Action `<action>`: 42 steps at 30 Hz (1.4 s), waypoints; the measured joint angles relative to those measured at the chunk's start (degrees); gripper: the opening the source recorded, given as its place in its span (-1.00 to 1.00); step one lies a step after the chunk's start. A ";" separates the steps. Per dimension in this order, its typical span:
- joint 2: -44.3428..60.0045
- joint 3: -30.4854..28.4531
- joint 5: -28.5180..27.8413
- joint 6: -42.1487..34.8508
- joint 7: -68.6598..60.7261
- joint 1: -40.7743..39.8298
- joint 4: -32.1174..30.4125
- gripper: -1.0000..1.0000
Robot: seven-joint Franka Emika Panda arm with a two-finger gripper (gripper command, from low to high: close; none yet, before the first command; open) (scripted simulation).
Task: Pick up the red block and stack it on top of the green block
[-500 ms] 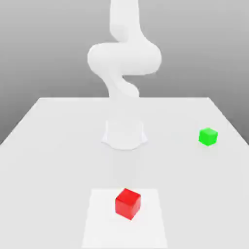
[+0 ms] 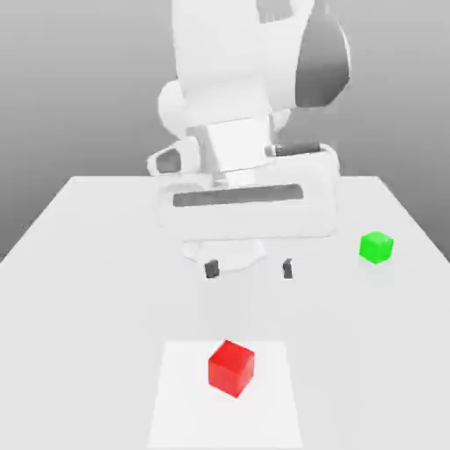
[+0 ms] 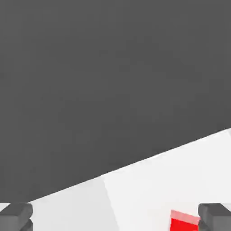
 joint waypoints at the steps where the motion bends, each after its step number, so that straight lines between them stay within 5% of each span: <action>1: 1.87 0.25 -1.47 1.38 2.53 -0.23 -1.25 0.00; 6: 9.37 -0.33 -11.48 7.53 14.99 -1.51 -5.45 0.00; 15: 20.31 -0.23 -12.16 16.91 15.75 -1.28 -4.17 0.00; 16: 21.66 -0.05 -12.03 18.02 15.73 -1.42 -4.08 -1.00; 23: 21.99 0.02 -12.13 18.35 15.83 -1.49 -4.05 -1.00; 34: 9.54 0.01 -12.25 7.73 15.92 -1.50 -5.82 -1.00; 42: 5.92 6.32 -2.68 4.98 -4.37 9.30 -7.03 -1.00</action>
